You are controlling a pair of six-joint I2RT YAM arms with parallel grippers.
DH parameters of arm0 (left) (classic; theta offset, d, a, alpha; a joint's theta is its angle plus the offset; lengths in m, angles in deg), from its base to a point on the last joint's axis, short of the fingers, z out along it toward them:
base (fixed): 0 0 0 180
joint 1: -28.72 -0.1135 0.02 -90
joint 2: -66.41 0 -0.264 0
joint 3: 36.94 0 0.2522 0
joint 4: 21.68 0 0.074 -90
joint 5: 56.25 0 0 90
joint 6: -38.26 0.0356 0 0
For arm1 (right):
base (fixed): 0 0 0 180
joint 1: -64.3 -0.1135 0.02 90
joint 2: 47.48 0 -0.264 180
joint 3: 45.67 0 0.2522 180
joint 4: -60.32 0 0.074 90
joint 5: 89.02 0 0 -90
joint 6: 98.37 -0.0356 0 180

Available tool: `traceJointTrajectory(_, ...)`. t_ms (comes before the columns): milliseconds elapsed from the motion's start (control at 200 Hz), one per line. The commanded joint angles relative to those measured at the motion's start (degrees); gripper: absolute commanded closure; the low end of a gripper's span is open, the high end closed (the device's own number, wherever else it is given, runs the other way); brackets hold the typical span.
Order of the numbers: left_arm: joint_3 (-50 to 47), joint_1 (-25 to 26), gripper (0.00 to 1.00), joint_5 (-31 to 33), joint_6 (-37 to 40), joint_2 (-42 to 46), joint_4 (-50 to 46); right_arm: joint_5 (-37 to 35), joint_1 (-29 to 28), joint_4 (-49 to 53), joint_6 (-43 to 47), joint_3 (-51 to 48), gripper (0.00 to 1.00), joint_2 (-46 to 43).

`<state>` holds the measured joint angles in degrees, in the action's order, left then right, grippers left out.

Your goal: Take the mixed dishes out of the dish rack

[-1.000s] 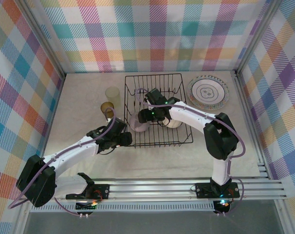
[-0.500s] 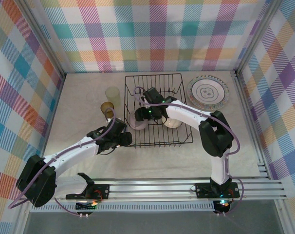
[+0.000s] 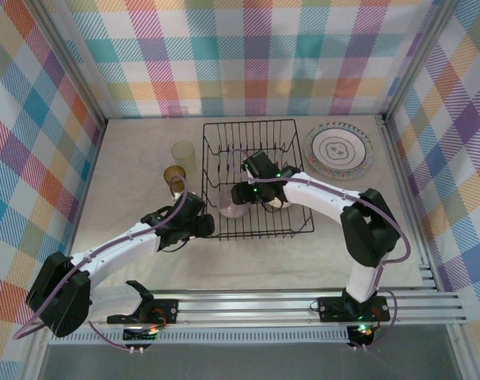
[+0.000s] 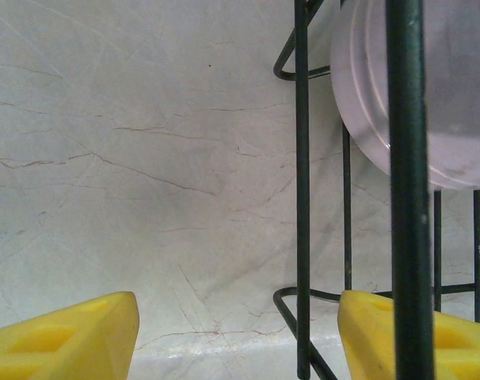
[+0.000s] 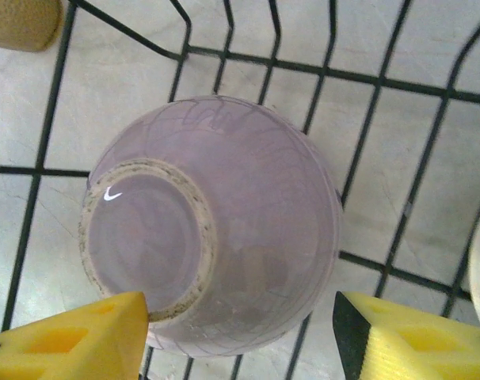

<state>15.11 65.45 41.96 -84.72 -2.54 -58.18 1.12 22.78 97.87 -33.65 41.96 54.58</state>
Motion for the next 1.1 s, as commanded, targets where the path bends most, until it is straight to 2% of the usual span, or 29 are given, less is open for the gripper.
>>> traceJointTrajectory(0,-0.49,0.28,0.33,0.58,1.02,1.27,-1.35,-1.59,0.71,1.94,-1.01,-3.60,0.37,-2.97)
traceJointTrajectory(830,-0.46,-4.29,0.31,-1.89,4.70,5.62,-4.16,-2.43,6.53,3.16,-1.67,-12.77,0.39,-12.44)
traceJointTrajectory(935,1.04,-4.47,0.28,-2.53,6.06,6.26,-5.21,-1.87,6.54,3.32,-1.89,-12.74,0.40,-13.47)
traceJointTrajectory(1095,6.08,-4.43,0.16,-2.58,8.98,8.71,-9.13,-0.20,6.54,2.58,-2.42,-12.55,0.38,-16.43)
